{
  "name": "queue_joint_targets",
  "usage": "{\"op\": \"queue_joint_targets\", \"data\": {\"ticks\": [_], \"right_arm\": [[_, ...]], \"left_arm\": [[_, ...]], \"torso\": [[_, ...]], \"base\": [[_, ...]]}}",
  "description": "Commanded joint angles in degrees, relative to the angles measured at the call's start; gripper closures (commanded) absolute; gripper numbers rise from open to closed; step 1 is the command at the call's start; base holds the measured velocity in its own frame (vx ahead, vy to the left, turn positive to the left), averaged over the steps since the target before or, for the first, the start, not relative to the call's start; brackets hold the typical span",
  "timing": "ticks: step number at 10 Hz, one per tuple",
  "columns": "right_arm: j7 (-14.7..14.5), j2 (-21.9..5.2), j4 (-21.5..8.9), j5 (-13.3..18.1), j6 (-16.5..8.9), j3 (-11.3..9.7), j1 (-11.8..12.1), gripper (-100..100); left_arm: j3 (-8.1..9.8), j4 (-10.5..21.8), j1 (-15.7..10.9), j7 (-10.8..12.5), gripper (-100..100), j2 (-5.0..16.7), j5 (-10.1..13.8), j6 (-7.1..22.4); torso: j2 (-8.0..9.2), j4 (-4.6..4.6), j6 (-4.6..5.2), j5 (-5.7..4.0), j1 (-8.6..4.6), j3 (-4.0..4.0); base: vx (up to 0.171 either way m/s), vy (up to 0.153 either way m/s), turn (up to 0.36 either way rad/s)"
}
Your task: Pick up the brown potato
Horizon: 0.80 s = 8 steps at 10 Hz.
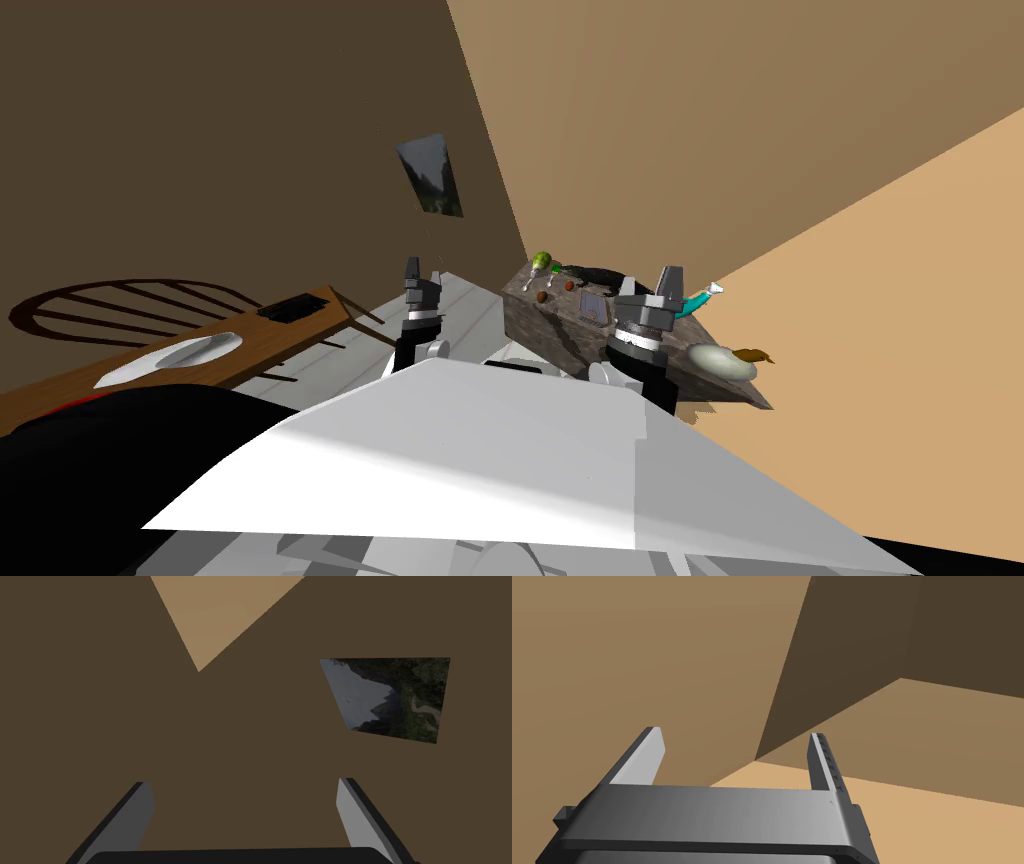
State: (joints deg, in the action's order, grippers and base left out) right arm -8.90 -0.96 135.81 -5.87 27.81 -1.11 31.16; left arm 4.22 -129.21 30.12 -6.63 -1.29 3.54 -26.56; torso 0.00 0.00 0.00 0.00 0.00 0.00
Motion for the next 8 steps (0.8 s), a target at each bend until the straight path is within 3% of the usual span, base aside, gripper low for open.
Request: {"op": "queue_joint_targets", "data": {"ticks": [1, 5, 6, 8], "right_arm": [[0.75, -1.97, -1.70, -1.68, -1.55, 0.44, 0.05, -100], [3.37, -6.90, -7.54, -7.69, -6.42, 2.25, 0.16, -100], [3.37, -6.90, -7.54, -7.69, -6.42, 2.25, 0.16, -100], [5.25, -9.70, -11.82, -11.38, -9.67, 3.68, 0.16, -100]], "left_arm": [[0.00, 0.00, 0.00, 0.00, 0, 0.00, 0.00, 0.00], [-0.01, 0.00, 0.00, 0.00, 0, -0.01, 0.00, 0.00], [-0.01, 0.00, 0.00, 0.00, 0, -0.01, 0.00, 0.00], [-0.01, 0.00, 0.00, 0.00, 0, -0.01, 0.00, 0.00]], "torso": [[0.00, 0.00, 0.00, 0.00, 0.00, 0.00], [0.00, 0.00, 0.00, 0.10, 0.45, 0.00], [-0.01, -0.01, 0.01, 0.11, 0.50, -0.01], [-0.07, -0.02, -0.01, 0.09, 0.42, -0.04]], "base": [[0.004, 0.068, -0.032], [0.003, 0.125, -0.051], [0.017, 0.114, -0.019], [0.007, 0.114, -0.049]]}}
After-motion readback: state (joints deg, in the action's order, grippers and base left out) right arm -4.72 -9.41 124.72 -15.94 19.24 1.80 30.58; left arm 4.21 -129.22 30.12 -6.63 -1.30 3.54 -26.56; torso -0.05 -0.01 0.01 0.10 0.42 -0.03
